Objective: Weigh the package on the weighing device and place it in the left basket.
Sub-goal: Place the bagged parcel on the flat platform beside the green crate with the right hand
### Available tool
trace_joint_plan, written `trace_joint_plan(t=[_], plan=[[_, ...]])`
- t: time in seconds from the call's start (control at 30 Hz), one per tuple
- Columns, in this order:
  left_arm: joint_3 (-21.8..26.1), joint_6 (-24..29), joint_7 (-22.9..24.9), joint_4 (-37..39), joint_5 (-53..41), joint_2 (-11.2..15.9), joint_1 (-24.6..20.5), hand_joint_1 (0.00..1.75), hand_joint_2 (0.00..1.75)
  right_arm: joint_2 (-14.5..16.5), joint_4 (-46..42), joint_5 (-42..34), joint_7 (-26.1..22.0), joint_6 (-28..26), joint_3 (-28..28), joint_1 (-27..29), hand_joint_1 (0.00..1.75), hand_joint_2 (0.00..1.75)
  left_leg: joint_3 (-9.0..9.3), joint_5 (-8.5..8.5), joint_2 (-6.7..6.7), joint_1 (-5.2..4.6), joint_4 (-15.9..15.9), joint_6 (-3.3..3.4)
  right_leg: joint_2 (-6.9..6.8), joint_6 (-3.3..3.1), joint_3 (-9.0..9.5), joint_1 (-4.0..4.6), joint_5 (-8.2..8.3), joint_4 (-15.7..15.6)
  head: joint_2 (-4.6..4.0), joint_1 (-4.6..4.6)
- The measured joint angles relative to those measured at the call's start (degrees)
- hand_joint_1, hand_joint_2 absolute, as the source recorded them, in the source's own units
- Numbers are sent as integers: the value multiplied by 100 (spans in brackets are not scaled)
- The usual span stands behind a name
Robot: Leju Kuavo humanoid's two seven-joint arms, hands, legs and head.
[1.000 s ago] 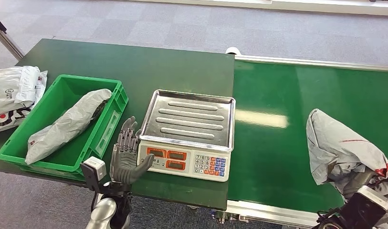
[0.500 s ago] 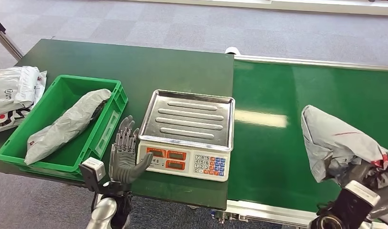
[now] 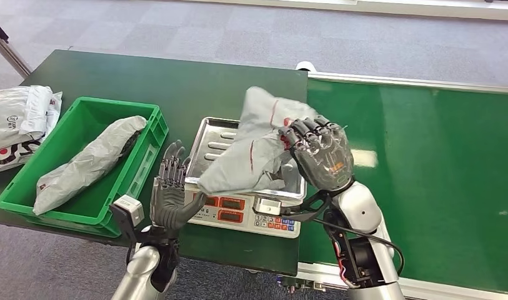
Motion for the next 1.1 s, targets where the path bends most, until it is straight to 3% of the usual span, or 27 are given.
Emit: trace_joint_plan(t=[0.13, 0.33, 0.53, 0.77, 1.03, 1.1], plan=[[-27, 5, -3, 103, 45, 39, -23, 0, 175, -20, 344, -32, 122, 0, 331, -114, 175, 175, -6, 0, -8, -1, 0, 0, -4, 2, -3, -1, -1, -1, 0, -1], [-113, 39, -2, 228, 112, 96, -63, 0, 175, -278, 865, -312, 1028, 12, 1192, -475, 175, 175, -1, 0, -1, -1, 0, 1, 0, 2, -2, -1, 1, -1, 0, 1], [-125, 37, 12, 235, 149, 127, -38, 0, 175, -200, 2558, -292, 1610, 543, 1651, -1034, 175, 175, 0, 1, -9, 2, 0, 1, -4, 1, 1, 2, 1, -1, 0, 1], [-106, 37, 79, 132, 98, 147, 46, 0, 175, -148, 3584, -287, 2764, 661, 1934, -1410, 175, 175, 0, 1, -10, -1, 1, 1, -4, 2, 1, -1, 1, -1, 0, 1], [-105, 35, 104, 115, 61, 150, 59, 0, 175, -233, 3918, -318, 3342, 676, 2010, -1551, 175, 175, 12, 2, -10, -1, 2, 1, -4, 2, 11, -2, 1, -1, 0, 0], [-105, 35, 105, 115, 61, 150, 60, 0, 175, -248, 3953, -280, 3487, 567, 2025, -1562, 167, 175, 13, 2, -10, -1, 2, 1, -4, 2, 12, -1, 1, -1, 0, 0]])
